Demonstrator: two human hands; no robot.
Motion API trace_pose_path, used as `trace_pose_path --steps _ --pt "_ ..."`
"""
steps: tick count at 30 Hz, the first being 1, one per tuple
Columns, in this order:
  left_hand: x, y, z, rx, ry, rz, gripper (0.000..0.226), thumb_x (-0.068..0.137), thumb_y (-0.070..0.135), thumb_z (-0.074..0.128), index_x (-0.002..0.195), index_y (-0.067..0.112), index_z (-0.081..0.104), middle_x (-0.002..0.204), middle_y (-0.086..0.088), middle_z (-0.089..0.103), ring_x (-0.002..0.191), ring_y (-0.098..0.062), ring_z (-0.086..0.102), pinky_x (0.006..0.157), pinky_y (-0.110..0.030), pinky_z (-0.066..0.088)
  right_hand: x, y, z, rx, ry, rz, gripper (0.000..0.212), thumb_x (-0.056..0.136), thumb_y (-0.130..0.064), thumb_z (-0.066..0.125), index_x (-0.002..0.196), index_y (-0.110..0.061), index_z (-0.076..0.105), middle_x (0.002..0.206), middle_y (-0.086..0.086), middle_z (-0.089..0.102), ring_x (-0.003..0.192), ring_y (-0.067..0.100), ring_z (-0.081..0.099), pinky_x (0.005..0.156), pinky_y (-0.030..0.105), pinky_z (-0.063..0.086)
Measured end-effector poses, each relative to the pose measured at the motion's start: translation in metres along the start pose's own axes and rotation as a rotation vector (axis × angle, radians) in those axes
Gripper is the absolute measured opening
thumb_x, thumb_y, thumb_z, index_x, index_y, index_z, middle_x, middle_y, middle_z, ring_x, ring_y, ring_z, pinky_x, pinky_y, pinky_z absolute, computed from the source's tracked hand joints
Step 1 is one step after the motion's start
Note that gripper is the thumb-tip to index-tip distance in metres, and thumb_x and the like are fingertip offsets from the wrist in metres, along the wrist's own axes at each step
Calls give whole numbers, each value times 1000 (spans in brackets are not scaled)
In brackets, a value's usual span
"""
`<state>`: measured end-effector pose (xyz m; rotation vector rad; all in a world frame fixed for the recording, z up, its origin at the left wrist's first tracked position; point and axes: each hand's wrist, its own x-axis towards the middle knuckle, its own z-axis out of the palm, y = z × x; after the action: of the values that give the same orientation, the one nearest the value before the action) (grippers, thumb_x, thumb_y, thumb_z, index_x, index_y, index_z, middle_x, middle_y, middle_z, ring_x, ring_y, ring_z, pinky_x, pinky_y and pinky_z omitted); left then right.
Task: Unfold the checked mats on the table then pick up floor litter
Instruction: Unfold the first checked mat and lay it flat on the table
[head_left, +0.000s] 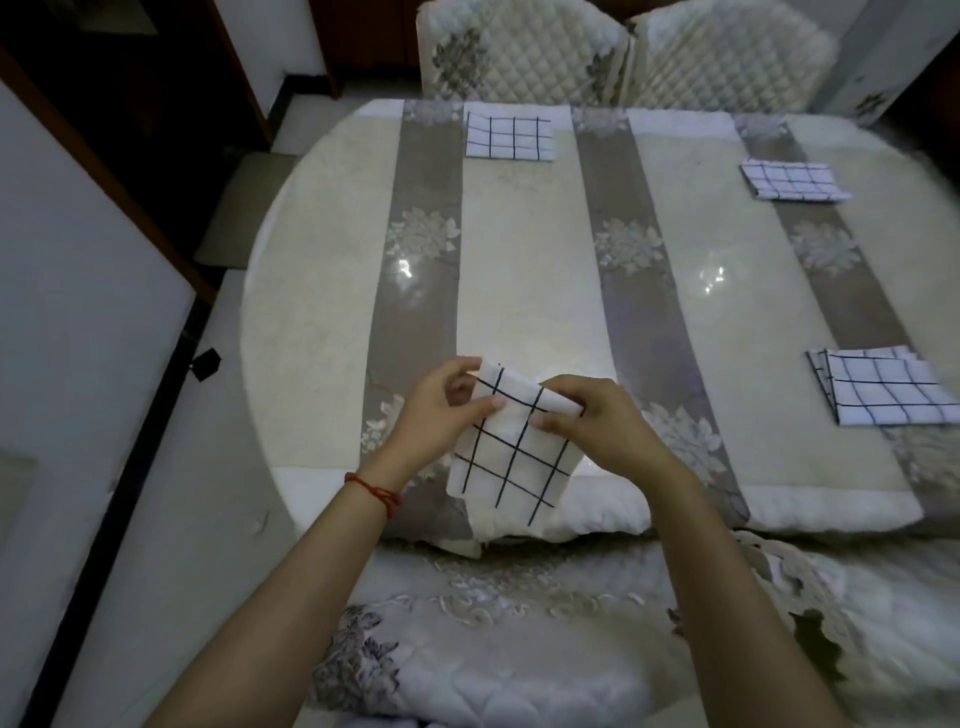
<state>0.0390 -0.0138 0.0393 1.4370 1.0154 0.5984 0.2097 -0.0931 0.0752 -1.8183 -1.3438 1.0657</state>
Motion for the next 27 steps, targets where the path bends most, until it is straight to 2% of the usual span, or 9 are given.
trace_pose_path --steps 2,5,11,13,16,18,21,24,27 --pt "-7 3 4 -26 24 -23 9 76 5 70 83 9 67 80 -3 67 78 -12 63 76 -23 51 -11 1 -5 40 54 -28 26 76 -20 72 81 -44 63 86 -4 70 80 7 63 65 16 49" --pt "-15 5 10 -80 109 -28 24 76 6 69 85 -15 60 80 -17 55 78 -24 53 76 -38 45 -24 5 -10 65 209 -115 25 79 -17 69 83 -41 65 86 -15 67 76 1 59 63 9 46" --pt "-26 9 14 -116 192 -15 22 75 9 71 81 -10 62 79 -16 56 77 -24 54 75 -38 46 -37 5 -12 56 412 -208 23 78 -9 70 69 -28 63 75 -14 63 71 2 57 68 7 42" --pt "-31 14 16 -110 186 -6 10 76 10 71 85 10 66 88 -9 64 87 -21 60 79 -30 51 -38 1 -13 -24 441 -271 9 78 -8 71 75 -15 67 87 -8 63 85 2 57 78 9 41" --pt "-36 21 15 80 170 131 43 77 17 72 108 39 53 115 13 57 107 -2 52 87 -14 43 -39 -7 -17 -113 435 -356 1 79 -8 70 79 -8 68 96 -3 62 93 7 57 84 16 42" --pt "-39 32 15 194 137 276 46 78 21 70 116 39 50 124 18 49 118 -1 46 100 -20 38 -39 -14 -19 -150 391 -401 3 80 -9 69 80 -6 68 87 0 65 83 2 57 77 12 42" --pt "-39 46 20 358 69 458 34 79 20 70 112 22 62 122 13 56 128 -10 43 110 -37 31 -40 -24 -21 -165 316 -384 1 80 -13 69 80 -12 69 77 -5 67 75 -6 57 69 6 41" --pt "-37 57 26 407 -24 473 18 81 21 67 99 19 69 100 19 63 102 12 51 101 -35 35 -42 -35 -24 -112 292 -386 3 78 -15 71 79 -18 71 71 -12 66 71 -7 57 66 7 42" --pt "-35 67 26 310 -77 418 4 81 17 67 78 17 71 69 19 63 68 8 56 72 -17 42 -45 -38 -31 -40 294 -350 15 77 -18 71 70 -31 68 65 -17 66 68 -5 58 64 4 41"
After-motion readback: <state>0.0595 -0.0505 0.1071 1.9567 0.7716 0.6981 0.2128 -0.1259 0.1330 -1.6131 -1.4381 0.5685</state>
